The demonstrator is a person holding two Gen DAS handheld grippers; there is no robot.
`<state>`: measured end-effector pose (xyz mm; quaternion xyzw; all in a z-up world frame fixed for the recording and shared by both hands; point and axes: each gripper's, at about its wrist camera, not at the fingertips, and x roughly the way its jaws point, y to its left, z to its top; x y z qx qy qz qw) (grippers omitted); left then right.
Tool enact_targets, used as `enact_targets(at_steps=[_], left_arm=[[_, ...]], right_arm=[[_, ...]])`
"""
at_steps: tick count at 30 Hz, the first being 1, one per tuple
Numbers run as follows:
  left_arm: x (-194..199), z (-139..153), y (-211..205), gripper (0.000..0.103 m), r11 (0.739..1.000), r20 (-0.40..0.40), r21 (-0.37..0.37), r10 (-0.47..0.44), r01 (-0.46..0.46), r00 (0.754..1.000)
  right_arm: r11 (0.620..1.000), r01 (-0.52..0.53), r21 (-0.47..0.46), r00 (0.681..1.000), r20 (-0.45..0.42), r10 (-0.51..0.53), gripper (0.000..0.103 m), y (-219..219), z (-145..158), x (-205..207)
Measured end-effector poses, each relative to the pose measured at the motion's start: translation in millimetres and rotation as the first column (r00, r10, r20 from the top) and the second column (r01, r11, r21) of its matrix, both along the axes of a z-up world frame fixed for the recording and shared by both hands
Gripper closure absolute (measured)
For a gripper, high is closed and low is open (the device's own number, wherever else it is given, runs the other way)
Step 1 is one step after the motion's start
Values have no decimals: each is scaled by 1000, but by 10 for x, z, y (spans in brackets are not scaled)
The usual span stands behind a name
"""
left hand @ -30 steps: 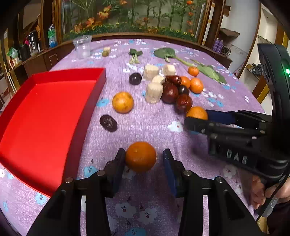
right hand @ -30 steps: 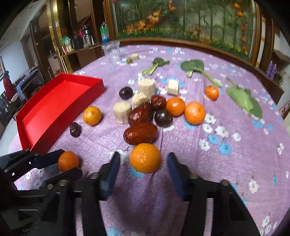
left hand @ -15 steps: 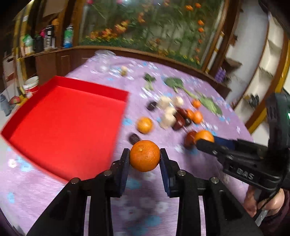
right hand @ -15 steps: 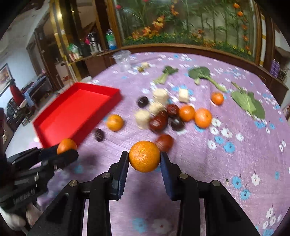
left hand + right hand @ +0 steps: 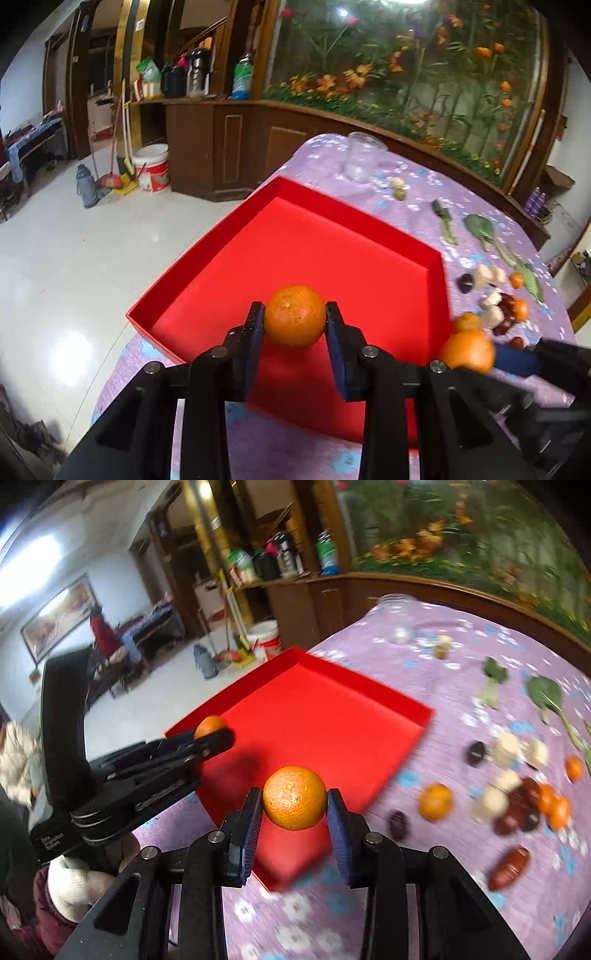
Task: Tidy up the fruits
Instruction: 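Carry both oranges over the red tray and open both grippers, then grasp a red date with the left gripper while the right gripper grasps an orange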
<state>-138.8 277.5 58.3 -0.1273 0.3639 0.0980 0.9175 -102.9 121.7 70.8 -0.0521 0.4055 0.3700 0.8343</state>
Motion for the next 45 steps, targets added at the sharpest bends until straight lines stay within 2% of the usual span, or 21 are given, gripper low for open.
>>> enact_targets(at_steps=[5,10,14,15,16,17,23,26,29,30,31,34,41,45], left_arm=[[82,-136,164,71,999,-28,-34,17,-18,999],[53,-177,316,71,996,-20,-87,25,-27,999],[-45,-110,373,46,992,17,-118,50,-47,999],[-74,-86,384,43,991,26,-125,58,-55,998],[-99,-66,395,42,989,33,-133,65,-60,997],[-120,-43,410,41,988,38,-142,71,-65,997],[-308,108,397,39,985,67,-149,100,-89,993],[-405,185,302,33,987,83,-130,102,-91,991],[-449,252,146,32,993,83,-90,81,-74,993],[-458,275,76,31,995,83,-82,68,-61,994],[-463,299,11,31,996,83,-76,54,-48,995],[-504,348,-161,26,998,91,-63,23,-17,996],[-424,330,-599,25,986,83,-124,-101,111,991],[-328,270,-994,25,972,61,-121,-196,202,979]], right_arm=[[997,-40,-66,999,-32,38,64,423,-297,99],[995,-44,-89,997,-63,38,63,597,-456,185],[996,-35,-80,997,-73,29,59,627,-455,194],[997,-35,-74,997,-69,30,51,626,-440,190],[997,-31,-68,998,-58,27,43,611,-405,180],[998,-29,-62,999,-47,26,42,599,-380,162],[999,-17,-30,1000,9,17,41,387,-188,19],[1000,19,0,1000,20,-19,41,73,-105,-80],[999,49,12,999,15,-50,41,-123,-93,-100],[996,85,20,996,12,-85,41,-363,-91,-118],[996,85,20,996,12,-85,41,-363,-91,-118],[988,154,23,988,11,-155,40,-806,-111,-150],[929,368,24,930,-25,-368,39,-1993,-239,-174],[904,427,28,904,-40,-426,39,-2360,-294,-172]])
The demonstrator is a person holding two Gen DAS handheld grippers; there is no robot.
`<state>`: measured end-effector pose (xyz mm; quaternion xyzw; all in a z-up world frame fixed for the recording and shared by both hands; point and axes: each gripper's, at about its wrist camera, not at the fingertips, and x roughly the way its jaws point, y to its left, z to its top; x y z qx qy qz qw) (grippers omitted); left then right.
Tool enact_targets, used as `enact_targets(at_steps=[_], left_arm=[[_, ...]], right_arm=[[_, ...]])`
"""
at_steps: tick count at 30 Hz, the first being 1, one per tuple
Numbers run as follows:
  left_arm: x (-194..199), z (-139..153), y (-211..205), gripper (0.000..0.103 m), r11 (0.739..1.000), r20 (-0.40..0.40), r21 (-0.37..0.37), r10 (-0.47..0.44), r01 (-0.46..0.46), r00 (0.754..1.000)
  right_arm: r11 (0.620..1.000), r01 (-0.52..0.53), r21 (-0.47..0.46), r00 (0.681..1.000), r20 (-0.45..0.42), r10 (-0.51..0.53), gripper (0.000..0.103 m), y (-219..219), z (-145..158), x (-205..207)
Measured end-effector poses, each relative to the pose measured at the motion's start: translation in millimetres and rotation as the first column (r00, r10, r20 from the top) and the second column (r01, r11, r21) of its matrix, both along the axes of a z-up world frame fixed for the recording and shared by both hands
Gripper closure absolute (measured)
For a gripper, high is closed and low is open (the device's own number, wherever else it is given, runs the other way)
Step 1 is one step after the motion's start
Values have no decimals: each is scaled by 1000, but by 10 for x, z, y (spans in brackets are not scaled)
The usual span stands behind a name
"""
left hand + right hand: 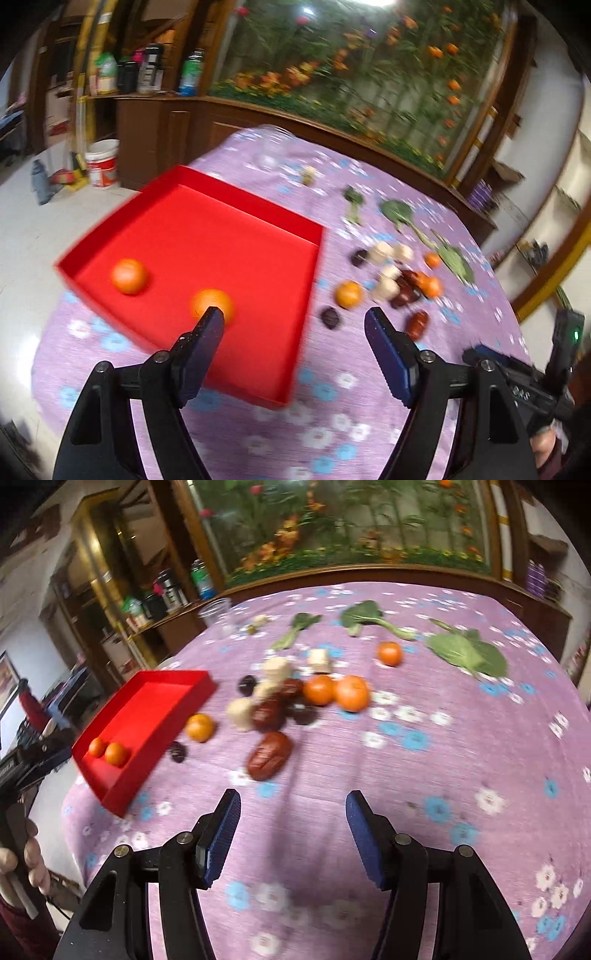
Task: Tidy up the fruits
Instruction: 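Grasp a red date with the left gripper while the right gripper grasps an orange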
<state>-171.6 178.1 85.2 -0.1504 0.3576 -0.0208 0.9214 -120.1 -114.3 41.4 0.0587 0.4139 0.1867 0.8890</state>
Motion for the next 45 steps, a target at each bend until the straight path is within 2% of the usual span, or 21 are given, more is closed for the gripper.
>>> enact_targets(at_steps=[3,8,14,16,22,25,27,28,32,35,37,38,39,41,45], left_arm=[[52,-76,-354,25,995,-16,35,-89,89,996],[192,-226,-819,25,973,-60,96,-204,209,977],[428,-329,-1104,25,950,-82,120,-279,288,957],[511,-355,-1220,25,939,-87,129,-308,317,947],[809,-482,-1572,28,907,-119,150,-378,393,918],[958,-584,-1695,35,898,-150,143,-396,416,906],[1044,-661,-1755,47,893,-178,128,-408,432,895],[1083,-704,-1782,50,889,-193,117,-416,442,889],[1105,-717,-1850,52,887,-183,142,-413,440,892],[1108,-725,-1880,52,886,-180,160,-408,436,895],[1102,-729,-1894,57,886,-180,180,-398,428,899],[1100,-726,-1894,67,886,-180,192,-390,421,903],[1103,-724,-1885,73,887,-181,188,-391,422,903],[1110,-718,-1842,73,894,-183,154,-392,420,902],[1055,-688,-1784,73,904,-173,134,-383,407,907]], right_arm=[[1000,4,7,1000,-10,-4,39,-75,-55,45],[1000,6,-3,1000,2,-6,39,-78,-119,163],[998,44,-50,999,17,-43,39,-170,-77,525],[996,55,-66,998,6,-55,39,-206,-109,763],[993,52,-104,999,-1,-52,39,-207,-181,1123],[992,28,-125,1000,4,-28,39,-141,-210,1242],[991,16,-136,1000,1,-16,39,-100,-241,1302],[990,7,-141,1000,0,-7,39,-74,-265,1326],[988,-6,-152,1000,11,8,42,-4,-326,1382],[990,-16,-139,1000,6,17,50,6,-342,1400],[992,-27,-127,1000,-4,27,57,31,-361,1403],[991,-32,-126,999,-6,31,59,43,-368,1402],[991,-38,-126,999,-9,37,64,61,-374,1397],[990,-41,-138,999,-7,41,64,98,-367,1375],[989,-35,-142,999,-13,34,64,110,-348,1336]])
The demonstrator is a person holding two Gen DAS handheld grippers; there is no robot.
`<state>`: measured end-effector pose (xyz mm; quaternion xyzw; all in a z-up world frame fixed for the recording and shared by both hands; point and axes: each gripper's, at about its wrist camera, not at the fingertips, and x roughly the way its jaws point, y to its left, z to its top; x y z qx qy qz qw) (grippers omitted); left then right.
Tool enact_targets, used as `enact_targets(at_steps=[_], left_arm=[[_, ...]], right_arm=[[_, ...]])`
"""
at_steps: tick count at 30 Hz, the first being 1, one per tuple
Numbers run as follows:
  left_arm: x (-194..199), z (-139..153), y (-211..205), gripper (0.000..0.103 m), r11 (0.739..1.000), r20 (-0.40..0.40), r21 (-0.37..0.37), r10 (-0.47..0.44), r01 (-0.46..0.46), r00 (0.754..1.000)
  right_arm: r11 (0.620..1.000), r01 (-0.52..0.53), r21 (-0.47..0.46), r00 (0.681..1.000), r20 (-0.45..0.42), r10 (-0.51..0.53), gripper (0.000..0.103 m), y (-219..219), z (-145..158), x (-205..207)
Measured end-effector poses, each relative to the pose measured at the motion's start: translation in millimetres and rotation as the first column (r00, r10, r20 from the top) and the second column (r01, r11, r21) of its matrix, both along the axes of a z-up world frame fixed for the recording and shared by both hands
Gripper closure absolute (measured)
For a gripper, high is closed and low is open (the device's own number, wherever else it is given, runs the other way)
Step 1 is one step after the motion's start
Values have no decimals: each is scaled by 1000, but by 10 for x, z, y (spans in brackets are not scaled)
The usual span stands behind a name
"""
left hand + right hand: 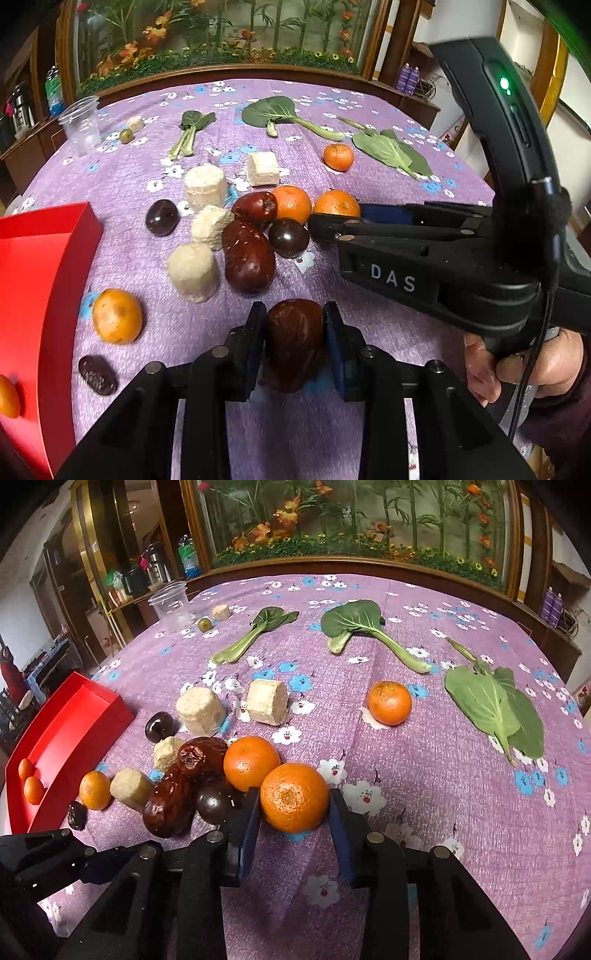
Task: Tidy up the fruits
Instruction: 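Grasp a red date with the left gripper while the right gripper grasps an orange, then carry the red date and the orange toward the red tray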
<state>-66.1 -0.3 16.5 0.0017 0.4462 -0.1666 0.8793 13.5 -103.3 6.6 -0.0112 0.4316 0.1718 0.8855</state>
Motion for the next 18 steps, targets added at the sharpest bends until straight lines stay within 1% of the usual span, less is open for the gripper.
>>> enact_targets(at_steps=[6,11,18], left_arm=[[-149,103,66,73,1000,26,-8,24,-24,999],[-261,138,140,73,999,27,-22,47,-47,999],[-439,229,182,73,998,46,-35,57,-55,997]], right_arm=[[1000,18,10,1000,7,-18,64,-34,94,-175],[1000,18,7,1000,15,-18,64,-32,147,-315],[999,33,17,999,17,-33,64,-80,190,-538]])
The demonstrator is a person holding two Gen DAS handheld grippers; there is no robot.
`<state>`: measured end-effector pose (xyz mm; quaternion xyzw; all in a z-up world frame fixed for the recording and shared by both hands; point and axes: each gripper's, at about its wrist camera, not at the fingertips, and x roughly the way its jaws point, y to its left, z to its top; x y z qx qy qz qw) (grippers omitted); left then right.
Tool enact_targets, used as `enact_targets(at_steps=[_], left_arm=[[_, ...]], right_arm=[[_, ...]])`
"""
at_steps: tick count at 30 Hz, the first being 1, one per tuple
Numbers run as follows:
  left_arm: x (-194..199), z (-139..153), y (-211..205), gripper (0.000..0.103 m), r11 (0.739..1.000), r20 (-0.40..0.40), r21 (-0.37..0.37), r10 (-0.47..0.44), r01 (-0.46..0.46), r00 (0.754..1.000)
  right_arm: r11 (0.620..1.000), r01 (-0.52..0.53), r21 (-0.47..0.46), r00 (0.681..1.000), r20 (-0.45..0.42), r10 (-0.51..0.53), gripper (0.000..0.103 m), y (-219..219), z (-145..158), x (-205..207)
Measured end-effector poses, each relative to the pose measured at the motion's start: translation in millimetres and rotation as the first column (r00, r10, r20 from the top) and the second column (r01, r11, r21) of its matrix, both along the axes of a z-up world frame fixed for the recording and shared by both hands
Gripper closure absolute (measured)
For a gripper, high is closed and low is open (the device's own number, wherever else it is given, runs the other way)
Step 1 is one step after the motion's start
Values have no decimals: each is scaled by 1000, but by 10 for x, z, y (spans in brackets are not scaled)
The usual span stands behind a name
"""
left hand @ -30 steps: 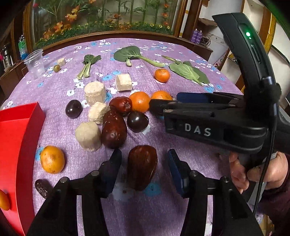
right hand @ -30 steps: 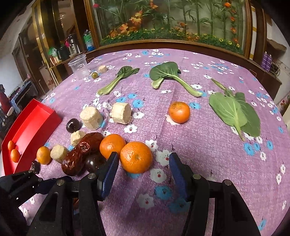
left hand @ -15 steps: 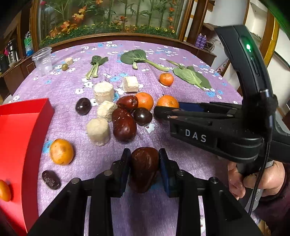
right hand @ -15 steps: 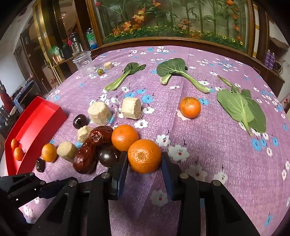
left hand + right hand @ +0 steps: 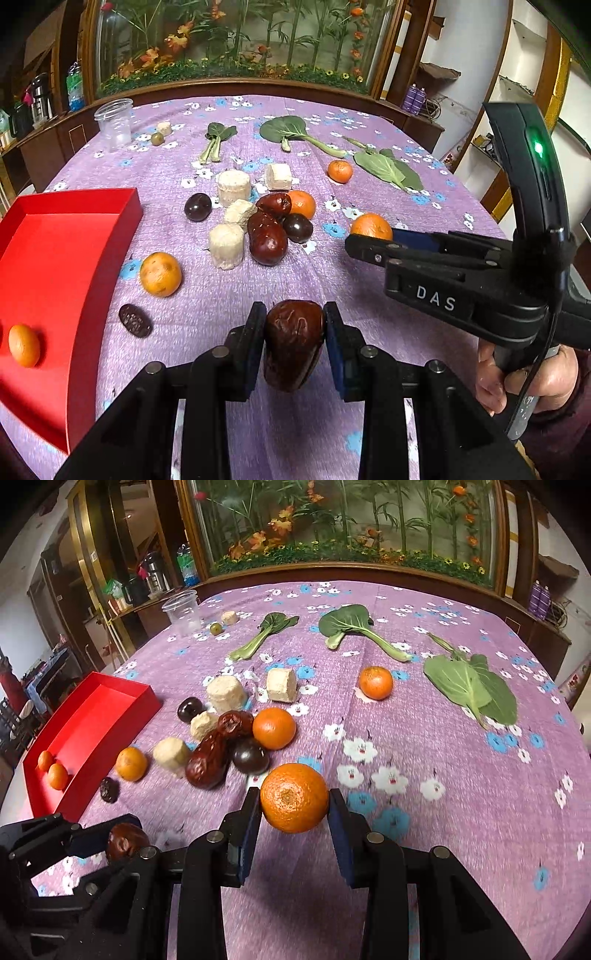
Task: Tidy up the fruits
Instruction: 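Carry the red date and the orange toward the red tray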
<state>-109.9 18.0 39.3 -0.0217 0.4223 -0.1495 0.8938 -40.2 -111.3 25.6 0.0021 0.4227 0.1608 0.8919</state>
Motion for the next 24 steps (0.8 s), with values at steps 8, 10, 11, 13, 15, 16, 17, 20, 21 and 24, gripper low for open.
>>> enact_targets(at_steps=[8,10,11,13,15,16,17,20,21,24], left_arm=[[-212,64,47,73,1000,13,-16,10,-10,1000],[-258,71,65,73,1000,14,-23,16,-15,1000],[-281,77,82,73,999,14,-29,20,-19,1000],[-322,94,120,73,999,16,-40,29,-28,999],[-365,126,161,73,998,23,-47,38,-37,999],[-392,148,179,73,998,28,-50,41,-40,999],[-422,181,203,73,998,36,-53,46,-44,998],[-523,335,314,73,996,72,-67,62,-58,995],[-551,409,374,73,995,87,-76,73,-66,994],[-603,672,611,73,989,136,-102,119,-105,984]], right_arm=[[1000,11,21,1000,9,-11,64,-42,40,-282],[1000,5,21,1000,11,-5,64,-39,51,-375],[1000,3,18,1000,14,-3,64,-35,56,-415],[1000,-2,13,1000,22,2,64,-30,84,-493],[1000,-6,12,1000,29,6,64,-25,117,-560],[1000,-9,12,999,35,9,64,-17,147,-612],[1000,-11,11,999,39,11,64,-8,171,-638],[1000,-29,11,998,60,28,64,45,272,-742],[999,-37,10,997,69,36,64,77,314,-778],[997,-75,8,991,109,74,64,230,496,-884]])
